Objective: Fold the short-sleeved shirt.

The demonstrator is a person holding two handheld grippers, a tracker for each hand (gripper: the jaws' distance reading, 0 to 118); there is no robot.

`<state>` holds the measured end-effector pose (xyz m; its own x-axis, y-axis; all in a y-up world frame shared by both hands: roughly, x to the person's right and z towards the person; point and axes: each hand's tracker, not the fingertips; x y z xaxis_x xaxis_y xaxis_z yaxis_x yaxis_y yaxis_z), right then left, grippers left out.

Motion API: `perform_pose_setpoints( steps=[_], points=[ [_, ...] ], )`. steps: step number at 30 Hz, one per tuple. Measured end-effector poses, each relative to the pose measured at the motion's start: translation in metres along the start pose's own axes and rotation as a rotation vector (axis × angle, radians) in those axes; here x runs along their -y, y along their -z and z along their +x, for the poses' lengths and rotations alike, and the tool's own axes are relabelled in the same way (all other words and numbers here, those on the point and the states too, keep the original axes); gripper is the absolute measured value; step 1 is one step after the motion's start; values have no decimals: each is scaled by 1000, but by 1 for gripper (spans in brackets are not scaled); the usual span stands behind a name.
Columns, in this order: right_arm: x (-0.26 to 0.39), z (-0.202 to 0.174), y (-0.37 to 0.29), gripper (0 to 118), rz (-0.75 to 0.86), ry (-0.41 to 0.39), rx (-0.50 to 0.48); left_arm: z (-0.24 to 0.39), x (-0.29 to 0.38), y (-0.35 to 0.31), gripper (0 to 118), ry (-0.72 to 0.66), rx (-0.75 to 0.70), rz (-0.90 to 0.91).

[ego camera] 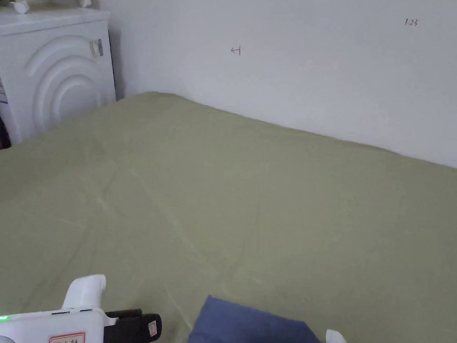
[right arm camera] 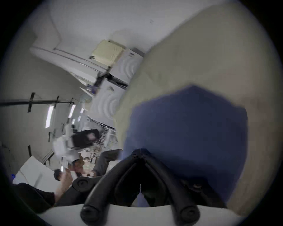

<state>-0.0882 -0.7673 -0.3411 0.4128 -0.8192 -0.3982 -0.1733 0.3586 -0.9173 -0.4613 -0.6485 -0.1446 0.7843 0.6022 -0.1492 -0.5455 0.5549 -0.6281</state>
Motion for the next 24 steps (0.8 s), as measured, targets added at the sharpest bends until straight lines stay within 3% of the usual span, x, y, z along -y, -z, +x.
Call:
perform_pose_setpoints(
  steps=[1,2,3,4,5,6,7,8,11,14,17,18,19,20,22,24],
  points=[
    [2,7,-3,0,-15,-10,49,-5,0,3,2,-26,22,-11],
    [5,15,-10,0,-13,-19,5,-12,-1,7,2,-61,65,-20],
    [7,20,-23,0,51,23,-55,-17,-2,9,7,-79,98,-36],
    [12,20,-34,0,61,6,-17,-23,-3,12,17,-94,137,-48],
    [13,23,-41,0,64,-19,17,-27,-4,16,38,-106,172,-63],
    [15,27,-48,0,72,-4,5,-28,-4,21,77,-109,182,-86],
    [17,29,-52,0,91,22,12,-28,-3,27,98,-101,175,-101],
    [20,28,-54,0,89,21,28,-27,-2,34,102,-86,201,-121],
    [23,28,-53,0,100,11,21,-20,5,69,102,-93,234,-234],
    [24,23,-51,0,110,-17,32,-13,18,113,102,-125,58,-399],
    [24,20,-52,0,115,-23,38,7,15,106,95,-21,137,-211],
    [25,19,-51,0,115,-30,42,7,16,110,80,-102,188,-232],
    [25,17,-51,0,116,-37,47,7,19,110,56,-184,247,-267],
    [24,18,-52,0,117,-46,58,8,22,113,20,-213,266,-277],
    [26,15,-53,0,125,-59,74,12,26,114,20,-109,180,-250],
    [27,13,-55,0,133,-63,80,2,21,113,20,-138,208,-261]
  ],
)
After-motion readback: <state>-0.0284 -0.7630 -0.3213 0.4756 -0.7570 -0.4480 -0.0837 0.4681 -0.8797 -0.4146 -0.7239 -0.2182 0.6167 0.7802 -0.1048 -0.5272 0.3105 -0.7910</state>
